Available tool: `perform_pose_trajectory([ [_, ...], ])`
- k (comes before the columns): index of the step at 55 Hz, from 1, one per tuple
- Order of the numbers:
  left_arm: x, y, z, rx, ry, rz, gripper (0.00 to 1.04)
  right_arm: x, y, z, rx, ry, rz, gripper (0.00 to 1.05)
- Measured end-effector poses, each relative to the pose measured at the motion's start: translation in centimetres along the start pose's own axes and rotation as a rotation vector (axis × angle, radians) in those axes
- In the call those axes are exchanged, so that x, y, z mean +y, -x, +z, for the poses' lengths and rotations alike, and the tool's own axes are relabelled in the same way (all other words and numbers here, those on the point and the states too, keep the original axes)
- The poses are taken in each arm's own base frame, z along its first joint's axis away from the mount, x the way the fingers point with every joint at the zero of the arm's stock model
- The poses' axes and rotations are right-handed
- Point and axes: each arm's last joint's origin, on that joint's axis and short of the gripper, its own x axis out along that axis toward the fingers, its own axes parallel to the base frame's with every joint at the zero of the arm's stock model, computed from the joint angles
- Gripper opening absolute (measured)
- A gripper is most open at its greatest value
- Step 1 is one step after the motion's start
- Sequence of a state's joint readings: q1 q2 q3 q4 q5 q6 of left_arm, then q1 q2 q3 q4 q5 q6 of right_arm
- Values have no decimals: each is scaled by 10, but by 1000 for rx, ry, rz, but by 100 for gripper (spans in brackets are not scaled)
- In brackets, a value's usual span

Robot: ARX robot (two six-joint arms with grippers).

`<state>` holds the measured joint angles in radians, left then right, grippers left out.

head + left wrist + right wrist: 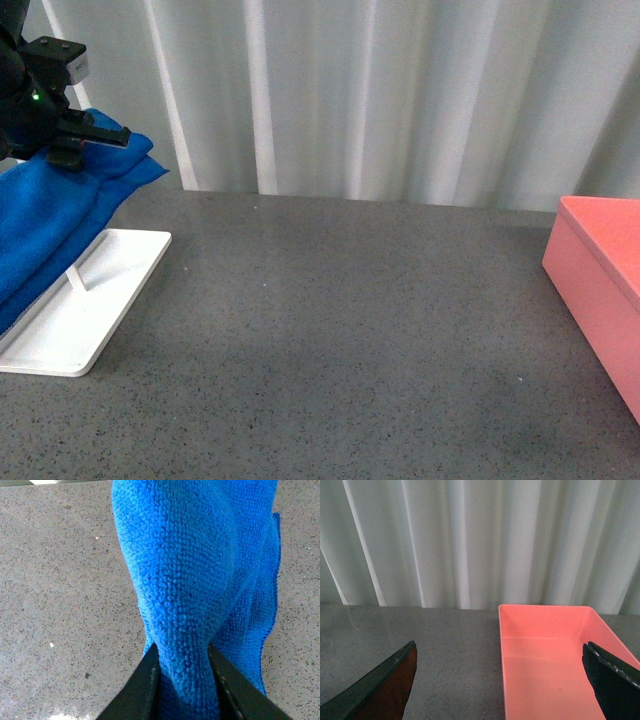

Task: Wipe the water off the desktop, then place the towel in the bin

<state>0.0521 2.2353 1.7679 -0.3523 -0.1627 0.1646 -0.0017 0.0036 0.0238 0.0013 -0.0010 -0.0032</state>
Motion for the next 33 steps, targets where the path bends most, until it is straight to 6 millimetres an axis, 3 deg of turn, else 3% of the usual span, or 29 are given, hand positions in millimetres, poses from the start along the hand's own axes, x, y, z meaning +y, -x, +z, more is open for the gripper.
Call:
perform_pose_trajectory([
  [4,1,3,2,-7,-2,0,6,0,0,0,0,0,0,98],
  [12,6,24,14,-57,0,-23,5,0,0,0,0,0,0,98],
  [24,15,90,39,-211,2,-70,5,0,0,0,0,0,0,98],
  [33,-4,141,43,-325,-13,-168,5,0,0,0,0,0,0,98],
])
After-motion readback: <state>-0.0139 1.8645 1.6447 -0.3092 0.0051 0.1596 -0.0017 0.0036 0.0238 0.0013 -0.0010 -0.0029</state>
